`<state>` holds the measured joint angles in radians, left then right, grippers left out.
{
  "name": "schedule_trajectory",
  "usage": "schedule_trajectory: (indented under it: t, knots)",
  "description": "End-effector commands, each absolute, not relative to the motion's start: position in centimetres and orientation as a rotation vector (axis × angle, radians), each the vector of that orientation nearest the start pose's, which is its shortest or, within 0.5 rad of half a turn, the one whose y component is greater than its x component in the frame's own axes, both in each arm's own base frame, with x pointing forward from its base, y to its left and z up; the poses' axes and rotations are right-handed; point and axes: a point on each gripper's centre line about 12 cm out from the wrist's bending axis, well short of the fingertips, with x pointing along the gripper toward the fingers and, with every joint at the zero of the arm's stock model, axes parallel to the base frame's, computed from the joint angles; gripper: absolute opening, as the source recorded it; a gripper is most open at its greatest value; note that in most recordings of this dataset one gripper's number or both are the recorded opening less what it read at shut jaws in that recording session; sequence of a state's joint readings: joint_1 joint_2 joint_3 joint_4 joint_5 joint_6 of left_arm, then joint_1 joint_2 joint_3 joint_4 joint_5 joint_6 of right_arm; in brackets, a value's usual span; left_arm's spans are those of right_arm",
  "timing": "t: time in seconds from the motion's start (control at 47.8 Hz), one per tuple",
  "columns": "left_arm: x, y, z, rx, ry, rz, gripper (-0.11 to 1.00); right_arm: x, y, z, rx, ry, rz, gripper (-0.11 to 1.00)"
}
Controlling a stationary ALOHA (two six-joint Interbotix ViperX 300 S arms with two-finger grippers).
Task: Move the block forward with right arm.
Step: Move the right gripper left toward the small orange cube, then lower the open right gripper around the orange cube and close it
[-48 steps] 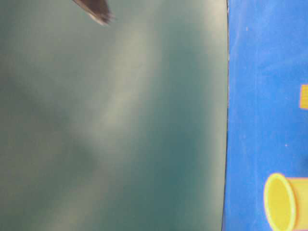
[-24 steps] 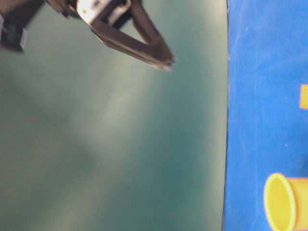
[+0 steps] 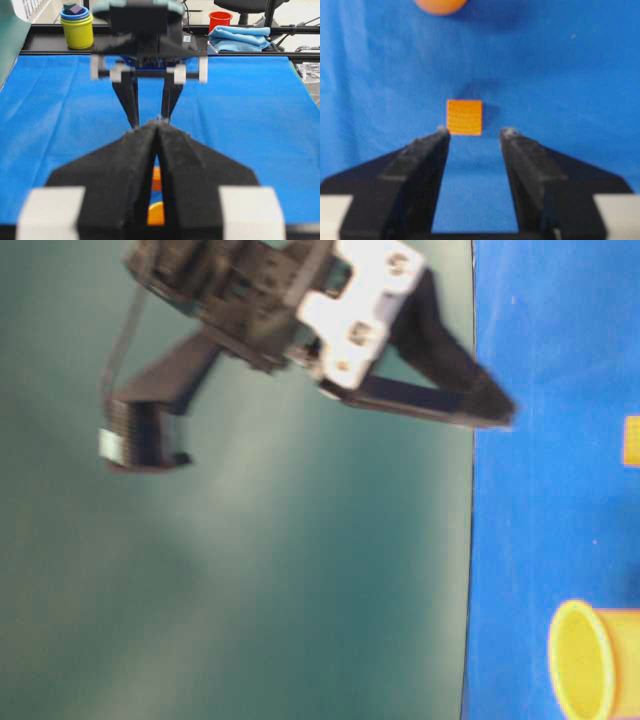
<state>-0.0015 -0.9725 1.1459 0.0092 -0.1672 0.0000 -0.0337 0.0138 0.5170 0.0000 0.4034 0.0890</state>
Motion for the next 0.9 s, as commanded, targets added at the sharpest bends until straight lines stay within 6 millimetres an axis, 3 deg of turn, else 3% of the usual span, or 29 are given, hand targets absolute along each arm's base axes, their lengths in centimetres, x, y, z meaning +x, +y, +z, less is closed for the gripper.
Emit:
schedule_trajectory:
  t: [0.0, 0.314, 0.878]
  knots:
    - [20.1, -0.1, 30.5, 0.012, -0.026, -0.003, 0.00, 39.9, -1.2, 18.4, 0.094, 0.909, -0.068, 0.55]
    - [20.1, -0.1, 30.6, 0.012, -0.028, -0.003, 0.00, 40.6, -1.1, 15.9, 0.092, 0.943, -0.067, 0.63]
    - [20.1, -0.1, 30.5, 0.012, -0.023, -0.003, 0.00, 42.6, 0.0, 14.3, 0.081, 0.930, -0.041, 0.63]
